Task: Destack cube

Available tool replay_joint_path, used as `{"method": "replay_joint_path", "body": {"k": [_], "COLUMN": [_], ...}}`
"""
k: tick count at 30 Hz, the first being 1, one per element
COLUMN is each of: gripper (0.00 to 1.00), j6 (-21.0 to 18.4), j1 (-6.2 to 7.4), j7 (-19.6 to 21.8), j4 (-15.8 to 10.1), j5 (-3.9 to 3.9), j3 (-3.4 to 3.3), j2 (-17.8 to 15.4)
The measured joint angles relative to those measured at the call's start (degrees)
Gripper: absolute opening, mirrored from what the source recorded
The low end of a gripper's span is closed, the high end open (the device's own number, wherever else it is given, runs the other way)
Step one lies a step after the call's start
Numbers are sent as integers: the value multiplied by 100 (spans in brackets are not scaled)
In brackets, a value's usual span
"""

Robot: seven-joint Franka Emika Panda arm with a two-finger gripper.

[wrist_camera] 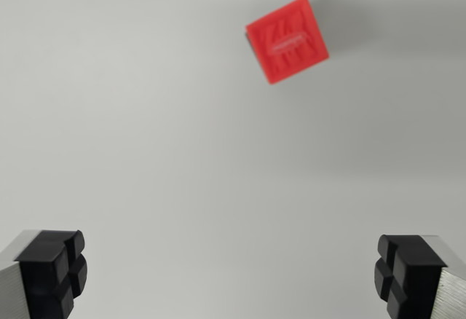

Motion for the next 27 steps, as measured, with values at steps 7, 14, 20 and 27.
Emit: {"method": "replay_joint_path", "body": {"k": [7, 14, 20, 27], "gripper": [100, 100, 100, 100], "j6": [0, 0, 68, 237], "j1": [0, 0, -9, -48], "j7": [0, -26, -168, -524], "j4": [0, 0, 0, 1], "j5": [0, 0, 0, 0], "j3": [0, 0, -1, -7], "j2": [0, 8, 78, 259]}}
